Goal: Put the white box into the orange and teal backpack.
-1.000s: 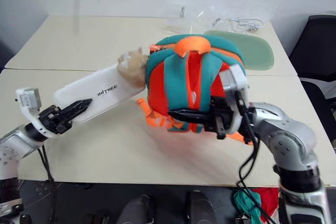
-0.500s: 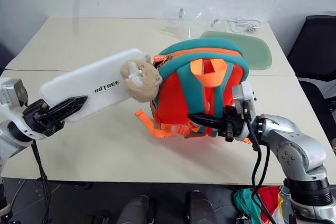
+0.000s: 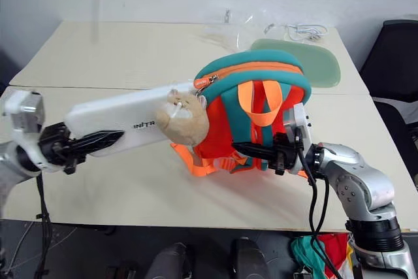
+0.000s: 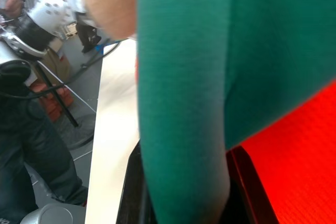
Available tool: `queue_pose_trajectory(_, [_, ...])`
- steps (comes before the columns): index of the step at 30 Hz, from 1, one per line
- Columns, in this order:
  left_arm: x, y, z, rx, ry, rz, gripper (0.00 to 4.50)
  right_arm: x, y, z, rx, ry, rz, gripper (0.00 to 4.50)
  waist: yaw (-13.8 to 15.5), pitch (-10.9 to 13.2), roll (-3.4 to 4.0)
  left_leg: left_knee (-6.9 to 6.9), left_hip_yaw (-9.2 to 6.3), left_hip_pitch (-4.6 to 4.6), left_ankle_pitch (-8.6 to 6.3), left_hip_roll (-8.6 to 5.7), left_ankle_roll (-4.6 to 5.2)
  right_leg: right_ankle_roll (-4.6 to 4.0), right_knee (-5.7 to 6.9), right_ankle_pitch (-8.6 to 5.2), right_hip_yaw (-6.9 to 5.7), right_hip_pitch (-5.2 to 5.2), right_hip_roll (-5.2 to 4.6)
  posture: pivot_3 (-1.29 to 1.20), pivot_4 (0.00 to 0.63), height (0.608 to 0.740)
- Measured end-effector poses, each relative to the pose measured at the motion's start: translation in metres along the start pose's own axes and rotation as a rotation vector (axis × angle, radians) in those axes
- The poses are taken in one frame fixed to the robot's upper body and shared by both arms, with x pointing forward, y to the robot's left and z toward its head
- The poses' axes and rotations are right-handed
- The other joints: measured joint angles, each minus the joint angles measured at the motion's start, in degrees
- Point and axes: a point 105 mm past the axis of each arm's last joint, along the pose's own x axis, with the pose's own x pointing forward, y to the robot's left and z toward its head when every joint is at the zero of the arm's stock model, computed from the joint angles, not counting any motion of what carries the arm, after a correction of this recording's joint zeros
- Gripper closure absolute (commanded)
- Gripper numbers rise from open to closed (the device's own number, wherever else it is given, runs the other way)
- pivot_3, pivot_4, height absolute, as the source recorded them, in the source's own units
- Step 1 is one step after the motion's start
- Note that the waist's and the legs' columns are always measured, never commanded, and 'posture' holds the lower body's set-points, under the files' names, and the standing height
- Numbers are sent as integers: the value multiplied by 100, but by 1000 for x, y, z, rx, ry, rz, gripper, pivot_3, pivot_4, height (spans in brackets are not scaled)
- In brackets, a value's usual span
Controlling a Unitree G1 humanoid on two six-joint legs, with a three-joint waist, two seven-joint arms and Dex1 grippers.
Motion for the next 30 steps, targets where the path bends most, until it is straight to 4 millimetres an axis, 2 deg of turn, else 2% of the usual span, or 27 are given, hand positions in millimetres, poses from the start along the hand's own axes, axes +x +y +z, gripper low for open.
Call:
queue_pose_trajectory(4, [15, 8, 0, 109, 78, -72, 3184, 0, 1, -1, 4, 6, 11, 4483, 18, 0, 0, 1, 2, -3, 1, -1, -1, 0, -1, 0, -3, -2, 2, 0, 150, 740])
queue_pose_trajectory(9, [55, 15, 12, 244, 166, -211, 3184, 0, 3, -1, 10, 18, 33, 4483, 106, 0, 0, 10, 7, -5, 1, -4, 1, 6, 1, 3, -2, -1, 7, 0, 150, 740])
queue_pose_trajectory(14, [105, 19, 12, 243, 178, -283, 3184, 2, 5, -1, 12, 25, 53, 4483, 106, 2, -3, 26, 8, -21, 3, -3, 3, 14, -1, 7, -2, -6, 15, 0, 150, 740])
queue_pose_trajectory(15, [121, 19, 11, 229, 188, -295, 3184, 2, 5, -1, 12, 25, 55, 4483, 109, 2, -3, 30, 9, -22, 3, -3, 4, 16, -1, 8, -2, -6, 14, 0, 150, 740])
queue_pose_trajectory(18, [157, 9, 6, 212, 209, -339, 3184, 4, 6, -1, 6, 23, 65, 4483, 93, 3, -5, 35, 16, -26, 3, -4, 6, 26, 1, 13, 6, -6, 16, 0, 150, 740])
queue_pose_trajectory(22, [174, 3, -5, 180, 215, -349, 3184, 5, 5, -2, -6, 23, 59, 4483, 77, 4, -6, 35, 18, -25, 7, 2, 0, 27, -1, 14, 9, -14, 23, 0, 150, 740])
queue_pose_trajectory(24, [176, 6, -8, 175, 227, -331, 2476, 6, 5, -2, -8, 19, 53, 4483, 84, 4, -6, 38, 16, -25, 11, 3, -3, 27, 3, 14, 8, -14, 25, 0, 150, 740])
queue_pose_trajectory(26, [173, 8, -8, 160, 207, -312, 1952, 7, 4, -2, -9, 13, 44, 4483, 82, 4, -6, 46, 16, -24, 11, 3, -1, 27, 12, 14, 10, -14, 22, 0, 150, 740])
queue_pose_trajectory(30, [146, 17, -8, 135, 198, -288, 719, 6, 2, -4, -19, 11, 20, 4483, 44, 4, -6, 43, 15, -23, 12, 6, -3, 26, 13, 14, 11, -14, 22, 0, 150, 740])
